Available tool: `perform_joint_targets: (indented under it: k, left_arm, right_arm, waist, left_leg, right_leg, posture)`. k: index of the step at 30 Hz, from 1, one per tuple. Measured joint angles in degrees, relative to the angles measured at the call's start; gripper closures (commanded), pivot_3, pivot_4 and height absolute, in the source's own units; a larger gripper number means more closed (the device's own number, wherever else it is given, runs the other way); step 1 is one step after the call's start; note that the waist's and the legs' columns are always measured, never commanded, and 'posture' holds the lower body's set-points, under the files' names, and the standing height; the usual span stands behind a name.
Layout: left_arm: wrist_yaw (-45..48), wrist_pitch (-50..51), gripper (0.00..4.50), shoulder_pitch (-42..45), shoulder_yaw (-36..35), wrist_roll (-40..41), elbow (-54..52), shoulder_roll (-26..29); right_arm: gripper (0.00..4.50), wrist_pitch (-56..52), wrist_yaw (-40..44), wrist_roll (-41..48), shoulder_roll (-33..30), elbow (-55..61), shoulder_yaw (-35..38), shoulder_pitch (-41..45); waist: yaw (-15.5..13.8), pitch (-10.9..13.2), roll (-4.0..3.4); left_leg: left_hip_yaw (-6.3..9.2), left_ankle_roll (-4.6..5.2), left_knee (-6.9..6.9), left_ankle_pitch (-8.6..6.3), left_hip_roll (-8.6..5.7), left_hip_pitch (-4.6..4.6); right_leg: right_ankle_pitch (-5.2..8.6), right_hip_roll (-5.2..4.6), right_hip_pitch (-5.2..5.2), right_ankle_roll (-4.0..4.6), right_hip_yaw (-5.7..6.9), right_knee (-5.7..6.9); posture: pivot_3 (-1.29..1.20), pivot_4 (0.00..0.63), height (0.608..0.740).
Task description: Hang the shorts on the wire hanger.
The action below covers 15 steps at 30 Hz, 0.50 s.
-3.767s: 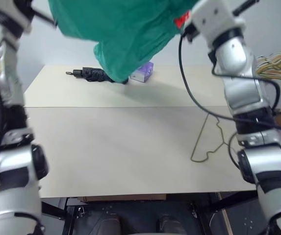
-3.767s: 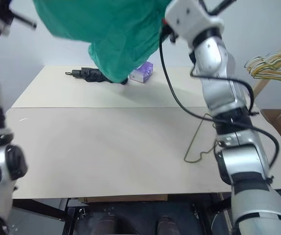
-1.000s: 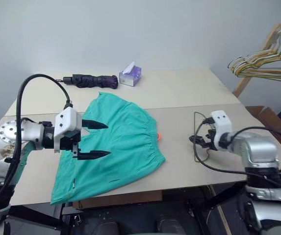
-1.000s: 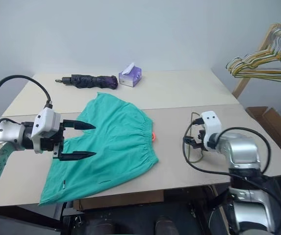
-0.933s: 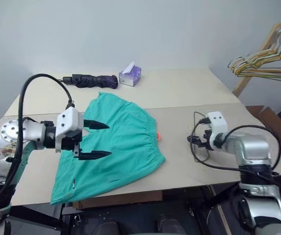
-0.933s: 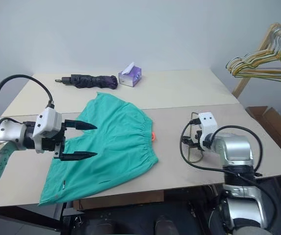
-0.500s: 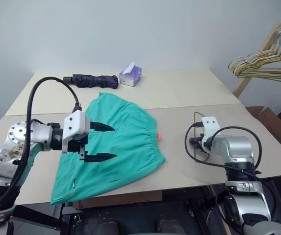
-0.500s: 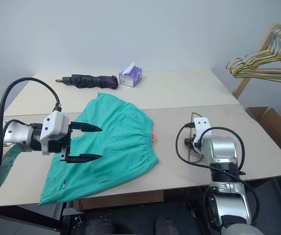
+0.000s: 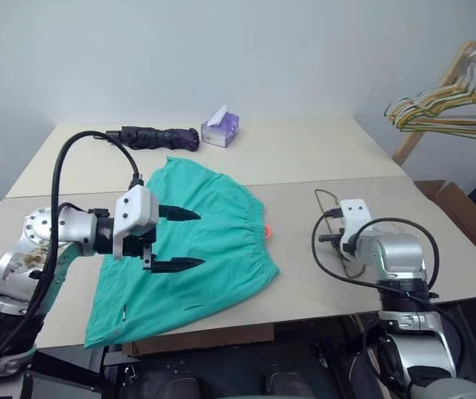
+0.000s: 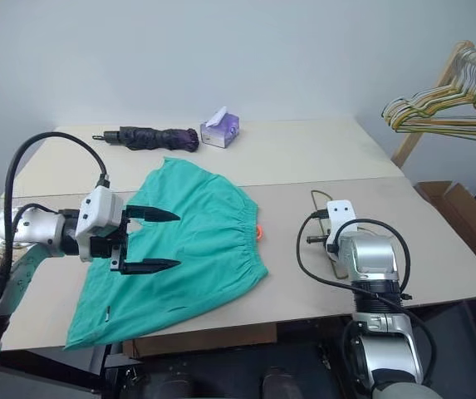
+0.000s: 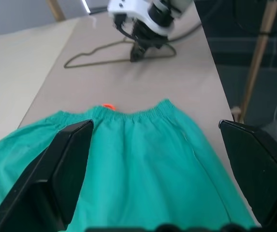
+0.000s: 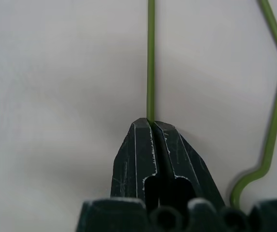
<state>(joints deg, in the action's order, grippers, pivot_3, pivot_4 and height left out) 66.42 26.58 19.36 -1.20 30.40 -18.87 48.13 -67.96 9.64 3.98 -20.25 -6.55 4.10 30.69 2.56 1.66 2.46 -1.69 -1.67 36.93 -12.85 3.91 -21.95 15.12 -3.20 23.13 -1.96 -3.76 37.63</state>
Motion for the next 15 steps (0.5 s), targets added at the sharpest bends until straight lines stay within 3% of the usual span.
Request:
perform_joint_targets:
  k: [3,9,15]
  left_arm:
    - [-4.27,5.68,0.00,1.55,-0.12,1.80,0.66,-1.97]
    - [-20.48,25.71,0.00,7.59,-9.23,20.64,7.09,-15.95]
    - [-37.46,32.61,0.00,8.95,-15.66,29.82,11.51,-27.47]
  right_arm:
    - [4.45,3.07,1.26,-0.34,-0.52,2.98,-1.69,-1.11]
    - [4.45,18.79,8.15,-0.27,-4.44,19.85,-5.35,-4.17]
    - [4.45,31.64,14.21,0.84,-5.18,27.91,-8.41,-8.49]
  waist:
    - [0.15,0.07,-0.10]
    - [0.04,0.12,-0.18]
    - [-0.15,0.11,-0.16]
  left_leg:
    - [0.00,0.00,0.00,0.00,-0.01,-0.03]
    - [0.13,0.03,0.01,-0.02,-0.02,-0.10]
    - [0.16,0.02,0.06,-0.01,-0.08,-0.11]
  right_leg:
    - [0.00,-0.01,0.05,-0.01,-0.01,0.02]
    - [0.02,0.01,0.03,-0.07,0.04,-0.02]
    - [-0.02,-0.04,0.00,-0.07,0.06,-0.03]
  posture:
    - [0.03,0.000,0.740]
    - [0.02,0.000,0.740]
    - [0.03,0.000,0.740]
